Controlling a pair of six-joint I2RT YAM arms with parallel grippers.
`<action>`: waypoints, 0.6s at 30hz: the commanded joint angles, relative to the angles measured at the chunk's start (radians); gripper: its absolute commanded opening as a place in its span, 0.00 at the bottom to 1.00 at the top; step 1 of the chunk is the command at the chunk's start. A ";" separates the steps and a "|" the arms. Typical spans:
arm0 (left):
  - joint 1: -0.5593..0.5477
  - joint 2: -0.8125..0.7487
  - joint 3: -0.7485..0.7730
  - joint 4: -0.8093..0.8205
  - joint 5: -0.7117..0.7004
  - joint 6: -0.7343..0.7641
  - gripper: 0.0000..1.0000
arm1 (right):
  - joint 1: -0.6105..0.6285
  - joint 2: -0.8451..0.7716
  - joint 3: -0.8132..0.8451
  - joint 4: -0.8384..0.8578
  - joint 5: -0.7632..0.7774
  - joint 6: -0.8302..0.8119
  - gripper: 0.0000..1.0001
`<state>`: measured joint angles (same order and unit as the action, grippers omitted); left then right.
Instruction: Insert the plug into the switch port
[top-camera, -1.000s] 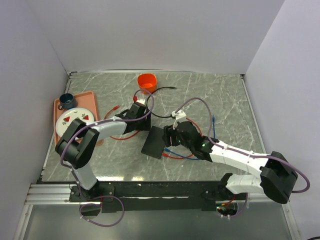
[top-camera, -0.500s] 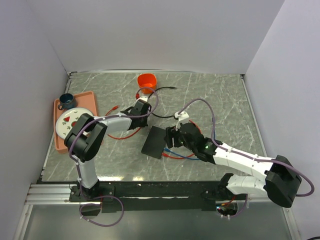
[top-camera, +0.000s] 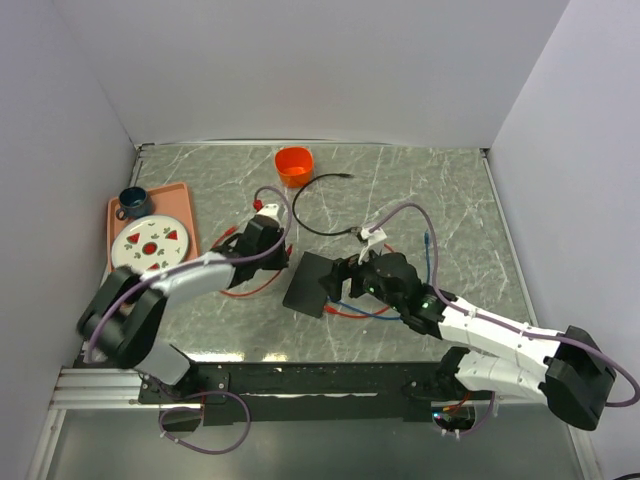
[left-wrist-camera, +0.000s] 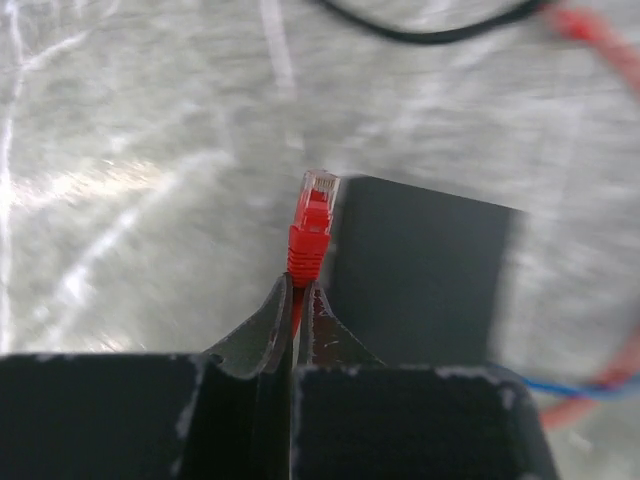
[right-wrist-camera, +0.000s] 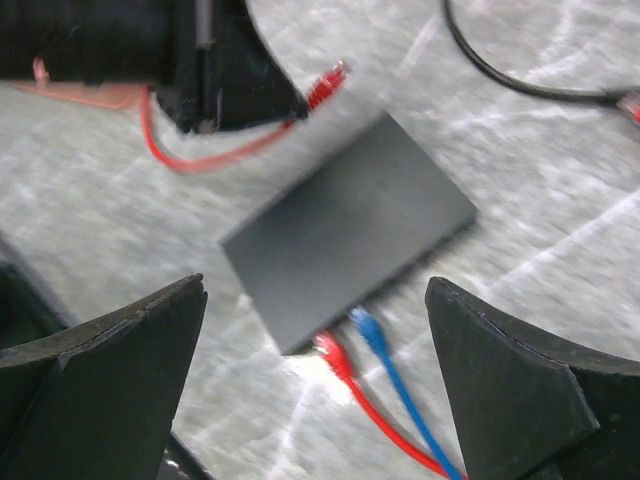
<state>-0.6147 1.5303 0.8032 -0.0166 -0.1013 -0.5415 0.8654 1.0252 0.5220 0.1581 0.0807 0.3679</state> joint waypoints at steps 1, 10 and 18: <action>-0.091 -0.197 -0.082 0.115 0.032 -0.106 0.01 | -0.011 -0.059 -0.046 0.193 -0.059 0.083 0.99; -0.264 -0.435 -0.183 0.167 -0.080 -0.198 0.01 | -0.012 -0.109 -0.120 0.340 -0.105 0.196 0.99; -0.269 -0.319 -0.107 0.058 -0.150 -0.089 0.34 | -0.014 -0.252 -0.168 0.157 0.085 0.239 0.99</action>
<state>-0.8803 1.1336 0.6346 0.0753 -0.2024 -0.6815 0.8581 0.8478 0.3771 0.3840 0.0414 0.5766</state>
